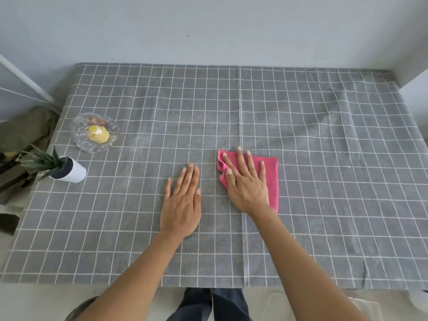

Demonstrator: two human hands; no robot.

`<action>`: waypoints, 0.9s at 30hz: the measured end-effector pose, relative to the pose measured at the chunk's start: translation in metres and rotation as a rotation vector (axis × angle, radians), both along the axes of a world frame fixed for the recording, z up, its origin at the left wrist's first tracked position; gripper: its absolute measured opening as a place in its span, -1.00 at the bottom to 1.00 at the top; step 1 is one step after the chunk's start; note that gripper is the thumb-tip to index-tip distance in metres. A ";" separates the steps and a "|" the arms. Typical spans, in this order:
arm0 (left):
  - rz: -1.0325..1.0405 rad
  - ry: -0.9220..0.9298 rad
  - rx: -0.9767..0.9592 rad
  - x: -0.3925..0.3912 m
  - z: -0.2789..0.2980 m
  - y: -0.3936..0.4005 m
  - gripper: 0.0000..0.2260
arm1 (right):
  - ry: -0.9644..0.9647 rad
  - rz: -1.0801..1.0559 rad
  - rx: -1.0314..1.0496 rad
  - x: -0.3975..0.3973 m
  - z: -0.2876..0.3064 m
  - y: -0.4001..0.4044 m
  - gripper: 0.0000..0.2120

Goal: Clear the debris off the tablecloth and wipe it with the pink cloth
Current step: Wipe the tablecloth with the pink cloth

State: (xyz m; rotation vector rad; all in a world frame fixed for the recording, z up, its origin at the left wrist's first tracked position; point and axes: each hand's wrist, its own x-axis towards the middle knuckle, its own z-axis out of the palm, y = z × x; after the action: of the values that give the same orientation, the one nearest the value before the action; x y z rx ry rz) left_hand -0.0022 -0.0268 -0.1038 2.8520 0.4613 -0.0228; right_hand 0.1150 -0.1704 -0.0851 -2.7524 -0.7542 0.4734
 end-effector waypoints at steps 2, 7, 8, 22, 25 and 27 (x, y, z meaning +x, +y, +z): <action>-0.001 0.000 -0.003 0.000 0.000 0.000 -0.51 | -0.004 0.020 -0.006 0.007 -0.002 -0.009 -0.54; -0.004 0.006 -0.017 -0.001 -0.002 0.001 -0.52 | -0.013 -0.095 -0.071 0.049 0.000 -0.057 -0.52; -0.004 0.008 -0.016 -0.001 -0.002 0.001 -0.52 | -0.017 -0.144 -0.085 0.058 0.000 -0.072 -0.52; 0.005 0.010 0.006 0.001 -0.001 0.000 -0.52 | 0.019 -0.191 -0.094 0.057 0.006 -0.060 -0.53; 0.009 0.014 0.017 0.001 0.000 -0.001 -0.52 | 0.012 -0.035 -0.058 0.033 0.005 -0.017 -0.53; 0.011 0.014 0.023 0.001 0.000 -0.001 -0.52 | -0.005 0.016 -0.014 0.024 0.002 -0.003 -0.54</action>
State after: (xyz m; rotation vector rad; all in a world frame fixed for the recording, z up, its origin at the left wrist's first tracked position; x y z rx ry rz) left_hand -0.0014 -0.0274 -0.1038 2.8739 0.4831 -0.0360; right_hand 0.1387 -0.1732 -0.0827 -2.7636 -0.7775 0.4773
